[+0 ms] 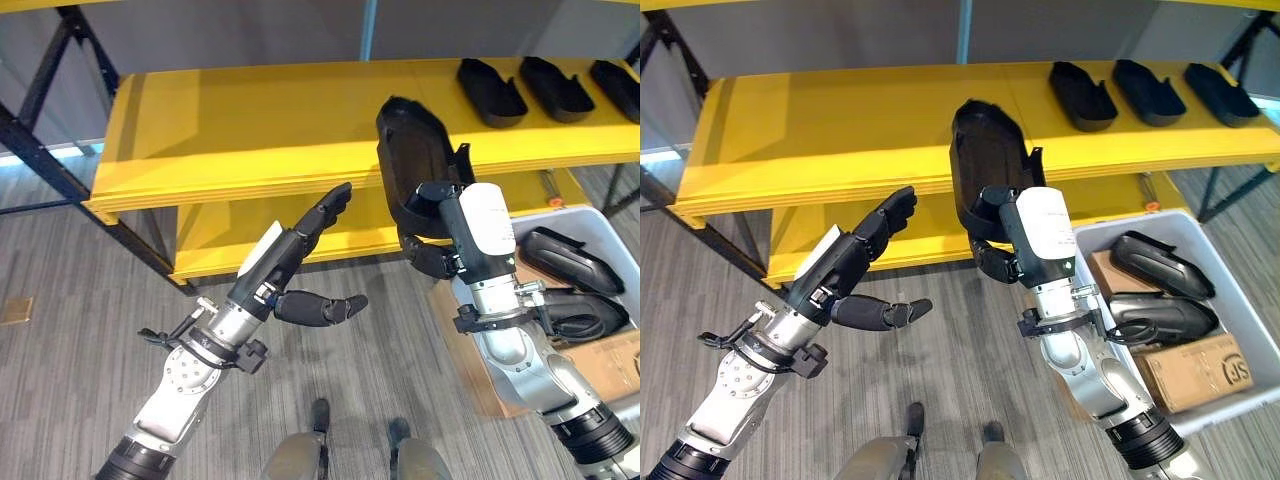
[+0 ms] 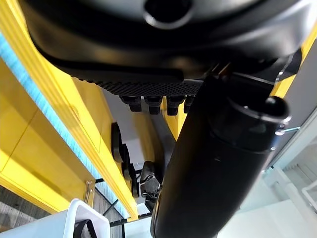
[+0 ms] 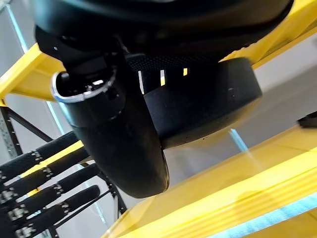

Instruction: Move parts from the plastic box to the shelf.

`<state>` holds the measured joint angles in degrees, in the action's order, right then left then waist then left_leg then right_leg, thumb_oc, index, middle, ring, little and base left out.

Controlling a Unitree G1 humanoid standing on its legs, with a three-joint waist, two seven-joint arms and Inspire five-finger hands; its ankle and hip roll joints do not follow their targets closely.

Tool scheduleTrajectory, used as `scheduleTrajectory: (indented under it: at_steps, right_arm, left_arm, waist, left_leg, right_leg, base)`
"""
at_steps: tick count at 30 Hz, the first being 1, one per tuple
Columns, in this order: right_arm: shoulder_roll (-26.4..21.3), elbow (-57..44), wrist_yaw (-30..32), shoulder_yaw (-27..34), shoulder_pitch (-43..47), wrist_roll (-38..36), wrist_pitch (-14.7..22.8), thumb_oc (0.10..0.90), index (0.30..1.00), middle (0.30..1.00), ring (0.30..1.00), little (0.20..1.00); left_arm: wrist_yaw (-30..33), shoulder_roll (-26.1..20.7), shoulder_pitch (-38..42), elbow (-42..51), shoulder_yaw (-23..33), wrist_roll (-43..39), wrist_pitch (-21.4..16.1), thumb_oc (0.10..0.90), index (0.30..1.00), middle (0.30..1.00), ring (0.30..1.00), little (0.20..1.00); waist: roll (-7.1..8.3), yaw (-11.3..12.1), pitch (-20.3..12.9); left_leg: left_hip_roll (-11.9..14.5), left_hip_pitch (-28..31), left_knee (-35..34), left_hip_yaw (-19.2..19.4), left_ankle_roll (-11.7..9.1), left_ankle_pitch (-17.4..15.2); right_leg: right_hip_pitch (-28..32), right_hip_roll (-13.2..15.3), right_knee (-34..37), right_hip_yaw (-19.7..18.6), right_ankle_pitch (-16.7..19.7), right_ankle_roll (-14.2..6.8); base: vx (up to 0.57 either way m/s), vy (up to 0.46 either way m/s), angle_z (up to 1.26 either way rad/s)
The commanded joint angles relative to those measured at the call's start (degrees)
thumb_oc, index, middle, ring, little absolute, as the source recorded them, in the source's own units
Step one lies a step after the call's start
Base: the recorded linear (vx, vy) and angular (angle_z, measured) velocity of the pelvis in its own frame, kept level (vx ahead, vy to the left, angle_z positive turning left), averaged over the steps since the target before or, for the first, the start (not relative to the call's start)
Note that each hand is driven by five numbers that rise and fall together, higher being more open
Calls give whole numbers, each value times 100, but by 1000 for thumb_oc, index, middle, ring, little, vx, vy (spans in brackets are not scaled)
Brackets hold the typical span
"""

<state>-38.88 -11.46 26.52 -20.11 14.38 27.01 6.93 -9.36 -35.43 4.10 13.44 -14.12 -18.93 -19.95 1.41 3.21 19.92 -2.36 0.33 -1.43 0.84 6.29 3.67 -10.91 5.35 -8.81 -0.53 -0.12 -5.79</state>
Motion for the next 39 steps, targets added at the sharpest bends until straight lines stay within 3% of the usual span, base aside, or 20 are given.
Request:
scheduleTrajectory:
  at_steps: [1, 4, 5, 8, 11, 18, 19, 20, 22, 25, 29, 31, 32, 33, 34, 35, 36, 37, 39]
  right_arm:
    - [-265, -384, 588, 224, 919, 134, 522, 400, 300, 300, 300, 300]
    - [-323, -171, 454, 150, 985, 128, 721, 400, 300, 300, 300, 300]
    - [-425, -110, 484, 87, 977, 267, 608, 400, 300, 300, 300, 300]
    - [-487, -19, 501, 82, 1003, 254, 525, 400, 300, 300, 300, 300]
    - [-608, 40, 509, 144, 1037, 345, 616, 400, 300, 300, 300, 300]
    - [-825, 6, 335, 335, 979, 384, 676, 400, 300, 300, 300, 300]
    - [-837, -28, 267, 363, 935, 434, 749, 400, 300, 300, 300, 300]
    - [-883, -200, 155, 507, 682, 481, 816, 400, 300, 300, 300, 300]
    - [-901, -269, 147, 597, 565, 515, 825, 400, 300, 300, 300, 300]
    - [-865, -347, 112, 575, 570, 528, 747, 400, 300, 300, 300, 300]
    - [-829, -375, -74, 377, 850, 451, 695, 400, 300, 300, 300, 300]
    - [-948, -445, -201, 270, 1003, 353, 723, 400, 300, 300, 300, 300]
    - [-1029, -453, -269, 197, 1118, 290, 690, 400, 300, 300, 300, 300]
    - [-1065, -437, -319, 136, 1213, 243, 644, 400, 300, 300, 300, 300]
    - [-1065, -435, -318, 131, 1219, 242, 643, 400, 300, 300, 300, 300]
    - [-1130, -332, -380, 10, 1446, 174, 641, 400, 300, 300, 300, 300]
    - [-1141, -269, -361, -52, 1530, 174, 649, 400, 300, 300, 300, 300]
    - [-1153, -252, -373, -71, 1560, 176, 648, 400, 300, 300, 300, 300]
    - [-1161, -234, -393, -52, 1554, 199, 690, 400, 300, 300, 300, 300]
  left_arm:
    - [26, 152, 471, 317, -136, -201, -506, 900, 1000, 1000, 1000, 1000]
    - [-50, 259, 523, 231, -359, -229, -464, 900, 1000, 1000, 1000, 1000]
    - [-248, 316, 686, 70, -668, -278, -530, 900, 1000, 1000, 1000, 1000]
    - [-254, 330, 783, -17, -811, -354, -544, 900, 1000, 1000, 1000, 1000]
    - [-213, 330, 786, 2, -818, -482, -625, 900, 1000, 1000, 1000, 1000]
    - [-278, 359, 771, 142, -771, -593, -607, 900, 1000, 1000, 1000, 1000]
    - [-255, 388, 764, 164, -781, -620, -560, 900, 1000, 1000, 1000, 1000]
    - [-348, 446, 724, 202, -757, -693, -436, 900, 1000, 1000, 1000, 1000]
    - [-402, 453, 734, 218, -764, -750, -393, 900, 1000, 1000, 1000, 1000]
    - [-447, 484, 756, 174, -768, -731, -347, 900, 1000, 1000, 1000, 1000]
    - [-301, 465, 655, 179, -736, -687, -406, 900, 1000, 1000, 1000, 1000]
    - [-72, 418, 570, 224, -714, -674, -486, 900, 1000, 1000, 1000, 1000]
    - [-2, 418, 553, 221, -711, -748, -524, 900, 1000, 1000, 1000, 1000]
    - [12, 437, 545, 183, -709, -759, -579, 900, 1000, 1000, 1000, 1000]
    - [11, 438, 545, 182, -706, -759, -580, 900, 1000, 1000, 1000, 1000]
    - [72, 451, 545, 108, -733, -702, -712, 900, 1000, 1000, 1000, 1000]
    - [83, 480, 552, 40, -735, -697, -774, 900, 1000, 1000, 1000, 1000]
    - [77, 526, 568, -42, -738, -703, -852, 900, 1000, 1000, 1000, 1000]
    - [124, 588, 612, -147, -734, -666, -909, 900, 1000, 1000, 1000, 1000]
  waist:
    - [41, -278, -570]
    - [76, -411, -473]
    - [162, -627, -538]
    - [239, -708, -571]
    - [183, -775, -527]
    - [37, -957, -634]
    - [-23, -1001, -709]
    - [-237, -1115, -857]
    - [-264, -1154, -846]
    - [-244, -1126, -784]
    - [-253, -1079, -756]
    - [-292, -1074, -726]
    - [-306, -1059, -692]
    - [-302, -1055, -672]
    - [-303, -1059, -668]
    - [-276, -987, -609]
    - [-274, -992, -572]
    - [-269, -1019, -537]
    - [-340, -1041, -536]
  left_leg:
    - [-208, 391, 134, -334, 2, -1233]
    - [-274, 700, 106, -661, 15, -1334]
    - [-451, 716, 211, -1023, 107, -1486]
    - [-506, 612, 447, -1003, 82, -1660]
    - [-429, 569, 682, -838, -16, -1811]
    - [-383, 779, 1105, -471, -152, -2135]
    - [-390, 839, 1295, -377, -223, -2066]
    - [-307, 912, 1626, -78, -439, -1668]
    - [-285, 613, 2068, 139, -557, -1323]
    - [-206, 188, 2181, 345, -512, -1416]
    - [245, 200, 1091, 371, -555, -1354]
    - [830, 236, 307, 356, -876, -781]
    - [1190, 145, 76, 341, -1052, -331]
    - [1390, 56, 12, 352, -1130, -63]
    - [1391, 64, 0, 351, -1131, -56]
    - [1809, -233, -46, 257, -1238, 366]
    - [1972, -337, -79, 270, -1298, 511]
    - [2093, -433, -105, 360, -1348, 603]
    - [2055, -458, -117, 375, -1388, 522]
  right_leg:
    - [-100, -73, 423, -44, 444, -240]
    - [-497, -321, 883, -285, 826, -306]
    - [-486, -557, 823, -901, 990, -293]
    - [-431, -584, 570, -977, 942, -213]
    - [-384, -573, 211, -769, 582, -9]
    - [-349, -603, -8, -457, 283, 212]
    - [-335, -627, -29, -371, 225, 254]
    - [-267, -713, -143, -64, -17, 377]
    - [-127, -698, -105, 9, -83, 454]
    - [5, -609, -85, 62, -152, 452]
    - [144, -490, -130, 92, -312, 396]
    - [376, -317, -30, 97, -458, 394]
    - [480, -201, 45, 66, -501, 397]
    - [549, -125, 93, 49, -525, 413]
    - [555, -126, 95, 52, -524, 413]
    - [683, 75, 145, 4, -580, 431]
    - [739, 173, 143, 32, -609, 436]
    - [816, 303, 156, 85, -631, 427]
    - [890, 464, 145, 126, -658, 354]
  base:
    - [180, -114, -12]
    - [478, -346, 9]
    - [727, -654, 70]
    - [310, -367, 133]
    - [203, -278, 36]
    - [173, -221, 40]
    - [259, -344, 57]
    - [257, -359, 57]
    - [104, -192, 63]
    - [40, -66, 66]
    - [70, 96, 6]
    - [137, 262, -9]
    - [131, 306, 36]
    - [87, 239, 43]
    - [132, 312, 7]
    - [155, 328, -39]
    - [228, 468, -48]
    - [233, 425, -30]
    - [257, 399, -8]
